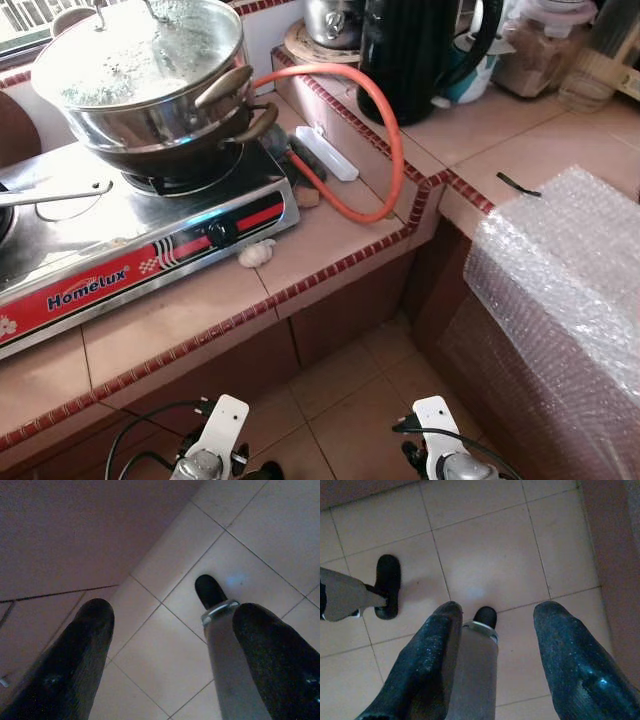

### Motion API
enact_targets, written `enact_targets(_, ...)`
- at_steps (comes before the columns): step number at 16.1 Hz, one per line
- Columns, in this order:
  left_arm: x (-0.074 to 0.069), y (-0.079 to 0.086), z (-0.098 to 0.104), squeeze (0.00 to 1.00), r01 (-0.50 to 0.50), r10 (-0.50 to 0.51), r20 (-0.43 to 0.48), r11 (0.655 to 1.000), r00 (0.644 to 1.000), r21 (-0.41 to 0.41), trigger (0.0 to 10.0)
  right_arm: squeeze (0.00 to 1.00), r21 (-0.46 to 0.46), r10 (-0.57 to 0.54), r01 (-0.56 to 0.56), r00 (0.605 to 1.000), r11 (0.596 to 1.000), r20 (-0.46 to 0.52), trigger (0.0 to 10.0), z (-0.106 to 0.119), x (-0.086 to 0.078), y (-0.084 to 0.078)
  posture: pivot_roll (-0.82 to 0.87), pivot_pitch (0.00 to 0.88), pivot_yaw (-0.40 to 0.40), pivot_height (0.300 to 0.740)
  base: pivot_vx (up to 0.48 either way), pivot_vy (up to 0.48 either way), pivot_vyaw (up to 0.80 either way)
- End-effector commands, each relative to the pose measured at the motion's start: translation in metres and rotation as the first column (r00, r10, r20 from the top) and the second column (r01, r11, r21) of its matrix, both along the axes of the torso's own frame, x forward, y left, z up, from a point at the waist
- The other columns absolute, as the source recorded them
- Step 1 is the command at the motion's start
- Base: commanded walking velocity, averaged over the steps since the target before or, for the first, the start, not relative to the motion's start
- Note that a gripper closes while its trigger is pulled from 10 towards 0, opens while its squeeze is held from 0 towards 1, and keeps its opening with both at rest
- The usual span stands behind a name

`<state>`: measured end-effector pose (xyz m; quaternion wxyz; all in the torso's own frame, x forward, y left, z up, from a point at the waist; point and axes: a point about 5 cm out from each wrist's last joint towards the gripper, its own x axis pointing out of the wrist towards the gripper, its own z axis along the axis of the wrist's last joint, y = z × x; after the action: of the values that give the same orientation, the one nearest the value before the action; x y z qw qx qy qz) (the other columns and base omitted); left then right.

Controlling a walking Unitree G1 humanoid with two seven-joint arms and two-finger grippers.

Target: Kitchen organization

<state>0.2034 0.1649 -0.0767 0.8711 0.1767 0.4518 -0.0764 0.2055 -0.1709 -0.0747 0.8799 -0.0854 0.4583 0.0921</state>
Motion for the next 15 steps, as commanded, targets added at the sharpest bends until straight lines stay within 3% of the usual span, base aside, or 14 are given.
enact_targets(1,-0.0093,0.0042,-0.0049,0.00,0.009,-0.008,-0.039,1.000,0.999,0.014,10.0,0.00,0.006,0.007,-0.007,1.000,1.000,-0.026,10.0,-0.0037,-0.0064,0.0021,-0.10,0.171,0.056,0.740,-0.480,0.000,0.00)
enact_targets(6,-0.0127,0.0031,-0.0066,0.00,0.032,-0.031,-0.045,0.999,0.999,0.020,10.0,0.00,-0.017,0.020,-0.020,0.999,1.000,-0.032,10.0,-0.0046,-0.0086,-0.0018,-0.11,0.169,0.054,0.740,-0.470,0.000,0.00)
enact_targets(10,-0.0148,0.0033,-0.0075,0.00,0.035,-0.034,-0.048,0.999,0.998,0.021,10.0,0.00,-0.022,0.028,-0.029,0.999,0.999,-0.037,10.0,-0.0052,-0.0099,-0.0024,-0.11,0.170,0.055,0.740,0.000,0.000,0.00)
enact_targets(15,-0.0161,0.0035,-0.0081,0.00,0.046,-0.045,-0.048,0.999,0.998,0.027,10.0,0.00,-0.023,0.033,-0.034,0.999,0.999,-0.042,10.0,-0.0061,-0.0113,-0.0011,-0.11,0.173,0.057,0.740,-0.299,0.000,0.00)
